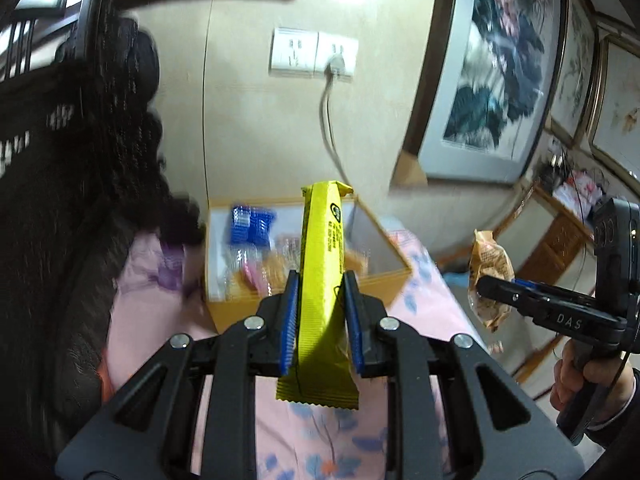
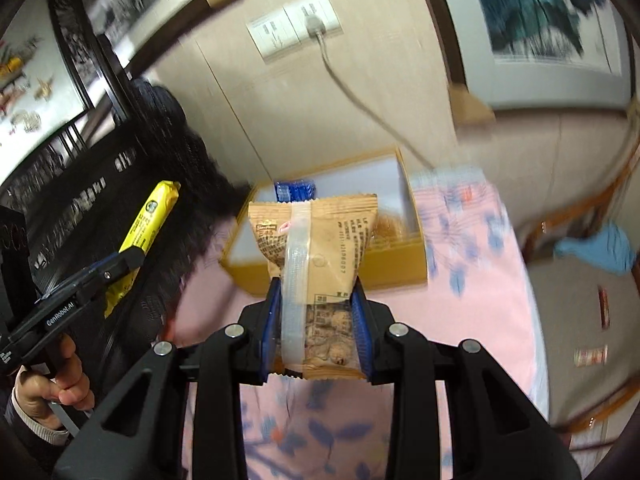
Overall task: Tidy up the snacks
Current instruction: 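Carry both held snacks over the yellow box and open both grippers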
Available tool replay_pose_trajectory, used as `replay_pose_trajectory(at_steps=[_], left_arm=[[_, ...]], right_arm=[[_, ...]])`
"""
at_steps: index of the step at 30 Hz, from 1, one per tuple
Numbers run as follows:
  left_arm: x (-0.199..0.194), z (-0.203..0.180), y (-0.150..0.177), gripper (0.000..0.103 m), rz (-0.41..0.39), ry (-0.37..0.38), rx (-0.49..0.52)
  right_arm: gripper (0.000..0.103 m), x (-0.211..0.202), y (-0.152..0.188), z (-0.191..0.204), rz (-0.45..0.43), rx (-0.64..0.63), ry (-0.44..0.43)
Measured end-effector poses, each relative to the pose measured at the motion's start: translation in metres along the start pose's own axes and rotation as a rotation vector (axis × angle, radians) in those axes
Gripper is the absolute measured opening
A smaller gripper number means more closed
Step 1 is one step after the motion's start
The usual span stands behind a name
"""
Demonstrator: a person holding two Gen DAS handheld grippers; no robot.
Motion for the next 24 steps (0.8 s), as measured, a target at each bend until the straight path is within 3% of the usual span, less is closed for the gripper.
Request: replay_pose_trajectory(at_steps=[7, 12, 13, 14, 15, 17, 20, 24], left_arm=[[0.031, 0.0, -0.084, 0.022, -0.073, -0.023, 0.055], [0.078, 0.016, -0.107, 0.022, -0.051, -0.064, 0.021], [0.088, 0.022, -0.109, 0.031, -0.049, -0.086, 0.011], [0.1, 0.028, -0.107, 0.072, -0.038, -0.108, -0.003], [0.115, 0.038, -0.102, 0.087, -0.008, -0.186, -0.033], [0.12, 0.043, -0.089, 0.089, 0.023, -0.238, -0.049], [0.098, 0.039, -0.07, 0.09, -0.017, -0.207, -0.034], [0.078, 0.044, -0.033, 0.093, 0.002, -0.208, -0.071]], right_arm=[[0.033, 0.025, -0.079, 0.01, -0.105, -0.04, -0.015], [0.035, 0.069, -0.109, 0.02, -0.106, -0.059, -0.019], [0.036, 0.083, -0.112, 0.023, -0.087, -0.071, -0.028], [0.042, 0.095, -0.113, 0.026, -0.064, -0.084, -0.021], [0.057, 0.106, -0.112, 0.027, -0.044, -0.096, 0.012], [0.062, 0.11, -0.106, 0.029, -0.036, -0.102, 0.026], [0.062, 0.097, -0.09, 0.023, -0.069, -0.093, -0.04], [0.062, 0.096, -0.059, 0.014, -0.017, -0.092, -0.079]])
Point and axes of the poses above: each gripper's, at about its wrist camera, not at the fingertips, and x roughly the way its jaws point, z to its left, y to its underside, the point moved 1 cm from there along x, roughly the way its jaws point, and after that the axes turned 14 degrees about y, right-handed, at the moved point
